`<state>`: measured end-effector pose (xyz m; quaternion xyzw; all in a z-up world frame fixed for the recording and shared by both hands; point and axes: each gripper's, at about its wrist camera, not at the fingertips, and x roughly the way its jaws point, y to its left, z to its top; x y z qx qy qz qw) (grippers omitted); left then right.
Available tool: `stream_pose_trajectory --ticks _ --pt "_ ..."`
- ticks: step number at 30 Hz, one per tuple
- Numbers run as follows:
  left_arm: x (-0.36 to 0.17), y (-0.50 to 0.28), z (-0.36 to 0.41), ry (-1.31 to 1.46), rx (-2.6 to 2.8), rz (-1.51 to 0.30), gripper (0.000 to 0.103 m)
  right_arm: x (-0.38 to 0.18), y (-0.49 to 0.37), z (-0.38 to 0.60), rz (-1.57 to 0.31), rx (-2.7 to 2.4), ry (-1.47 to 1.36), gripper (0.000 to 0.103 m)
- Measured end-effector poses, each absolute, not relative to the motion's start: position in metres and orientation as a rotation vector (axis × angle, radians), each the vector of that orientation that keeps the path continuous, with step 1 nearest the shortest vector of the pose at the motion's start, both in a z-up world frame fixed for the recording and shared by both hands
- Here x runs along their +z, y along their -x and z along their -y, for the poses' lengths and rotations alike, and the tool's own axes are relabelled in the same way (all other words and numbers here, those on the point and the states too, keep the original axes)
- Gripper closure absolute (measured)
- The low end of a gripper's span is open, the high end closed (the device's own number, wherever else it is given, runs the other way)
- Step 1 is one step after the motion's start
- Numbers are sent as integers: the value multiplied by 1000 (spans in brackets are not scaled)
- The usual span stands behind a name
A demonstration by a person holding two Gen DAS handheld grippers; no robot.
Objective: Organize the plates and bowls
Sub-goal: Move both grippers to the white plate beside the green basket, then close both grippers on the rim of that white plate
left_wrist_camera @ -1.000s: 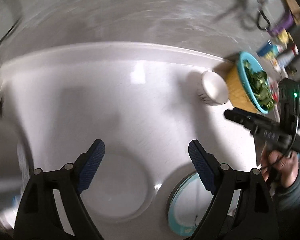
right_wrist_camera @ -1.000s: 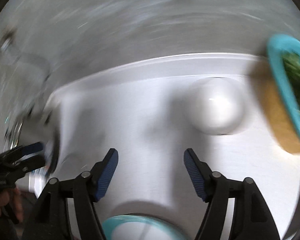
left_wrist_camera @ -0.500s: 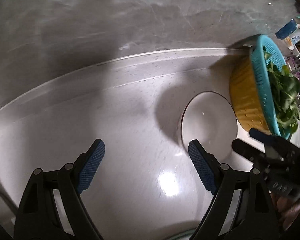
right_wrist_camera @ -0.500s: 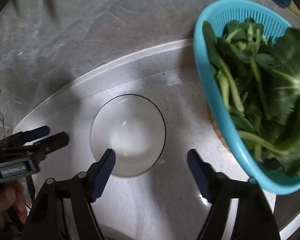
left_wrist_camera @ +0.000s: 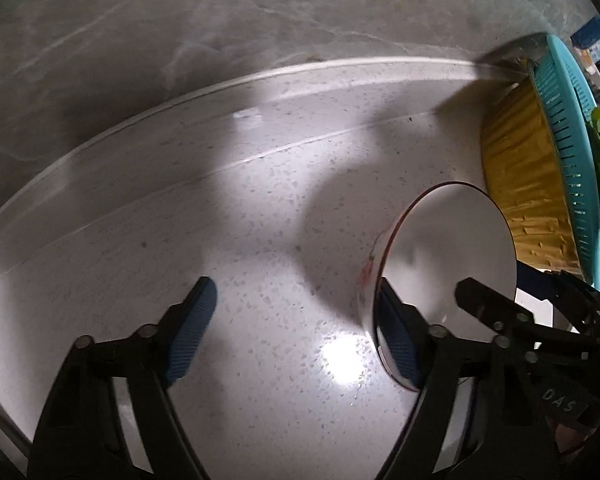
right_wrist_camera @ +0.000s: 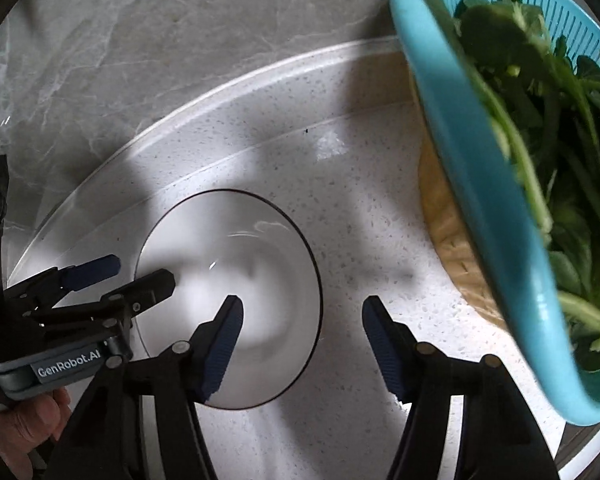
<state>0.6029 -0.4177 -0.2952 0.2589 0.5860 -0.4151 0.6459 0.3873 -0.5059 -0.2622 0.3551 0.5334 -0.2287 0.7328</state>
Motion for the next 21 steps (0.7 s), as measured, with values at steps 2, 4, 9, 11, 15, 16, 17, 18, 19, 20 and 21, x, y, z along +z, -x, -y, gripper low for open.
stream_pose_trajectory --ticks 2,4,9,11,15,16,17,18,19,20,21 --pt "-298 -603 422 -600 -948 -1330 35 -264 -387 505 -1171 -513 -783 39" --pt "-300 -601 425 -606 -959 -1331 42 -263 -386 505 -1162 -518 -788 47" --pt "-300 -592 435 -652 -985 -1327 62 -271 -386 503 -1174 -506 -794 74" --pt "-300 -590 437 -645 -999 -1334 75 -273 -387 501 -1177 -511 -783 82" --pt "-300 -585 441 -667 -1012 -1318 85 -275 -385 498 -1166 -515 -755 92" --pt "-300 -584 441 -670 -1012 -1317 87 -276 -385 498 -1166 -515 -750 92" --pt "-299 -583 442 -667 -1016 -1317 92 -275 -384 497 -1166 -515 -744 92" --pt "-299 -583 442 -665 -1021 -1317 93 -275 -384 497 -1166 -515 -740 92" --pt "-299 -584 441 -657 -1022 -1317 93 -275 -384 496 -1165 -515 -739 92" --pt "-300 -583 442 -653 -1027 -1319 94 -275 -384 496 -1163 -513 -739 92" --pt "-300 -584 440 -643 -1037 -1320 94 -277 -386 496 -1162 -511 -738 92"
